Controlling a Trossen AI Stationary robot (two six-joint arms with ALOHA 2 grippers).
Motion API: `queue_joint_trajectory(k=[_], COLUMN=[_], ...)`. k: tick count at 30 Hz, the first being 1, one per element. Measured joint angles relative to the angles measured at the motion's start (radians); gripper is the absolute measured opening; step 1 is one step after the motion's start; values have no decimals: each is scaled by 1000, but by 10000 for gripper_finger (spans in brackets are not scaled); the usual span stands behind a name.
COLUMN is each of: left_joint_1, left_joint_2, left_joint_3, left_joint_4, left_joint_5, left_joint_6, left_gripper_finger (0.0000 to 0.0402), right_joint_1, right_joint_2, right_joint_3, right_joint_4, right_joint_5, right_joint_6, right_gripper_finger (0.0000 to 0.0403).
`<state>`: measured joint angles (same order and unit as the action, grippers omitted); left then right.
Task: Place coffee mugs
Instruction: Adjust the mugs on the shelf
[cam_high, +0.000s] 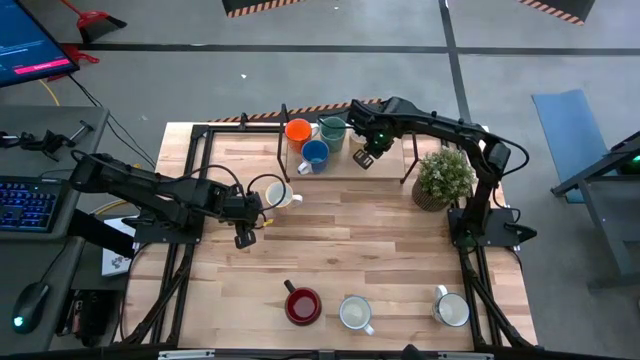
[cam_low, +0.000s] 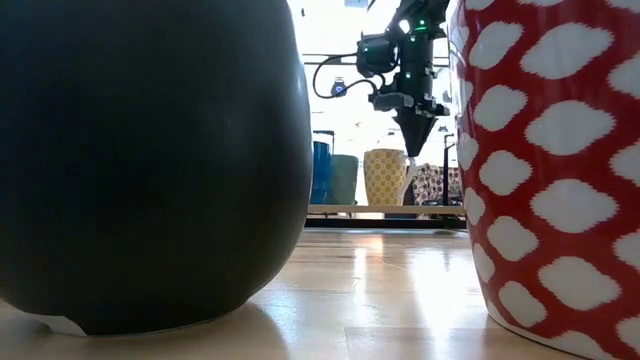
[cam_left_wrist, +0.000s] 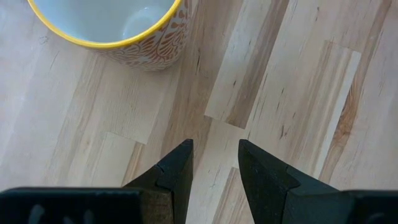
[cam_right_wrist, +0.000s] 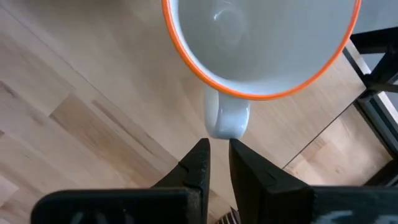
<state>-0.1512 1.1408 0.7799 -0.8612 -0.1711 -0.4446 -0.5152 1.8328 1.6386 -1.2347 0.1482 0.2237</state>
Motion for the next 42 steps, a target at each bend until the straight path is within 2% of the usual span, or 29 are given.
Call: queue_joint_trajectory(k=[26, 37, 42], left_joint_1=[0, 0, 0], left_joint_2=[0, 0, 0], left_joint_3=[0, 0, 0], left_joint_4=[0, 0, 11], left_joint_5=[0, -4, -21], left_joint_6=[-1, -2, -1], left_gripper_finger=[117, 117, 117], right_joint_1=[-35, -15, 26], right_joint_2=[0, 0, 0], right_joint_3=[0, 0, 0], right_joint_4=[86, 129, 218], right_joint_5=[-32, -228, -220], right_joint_6=[-23, -80, -67], right_gripper_finger=[39, 39, 39])
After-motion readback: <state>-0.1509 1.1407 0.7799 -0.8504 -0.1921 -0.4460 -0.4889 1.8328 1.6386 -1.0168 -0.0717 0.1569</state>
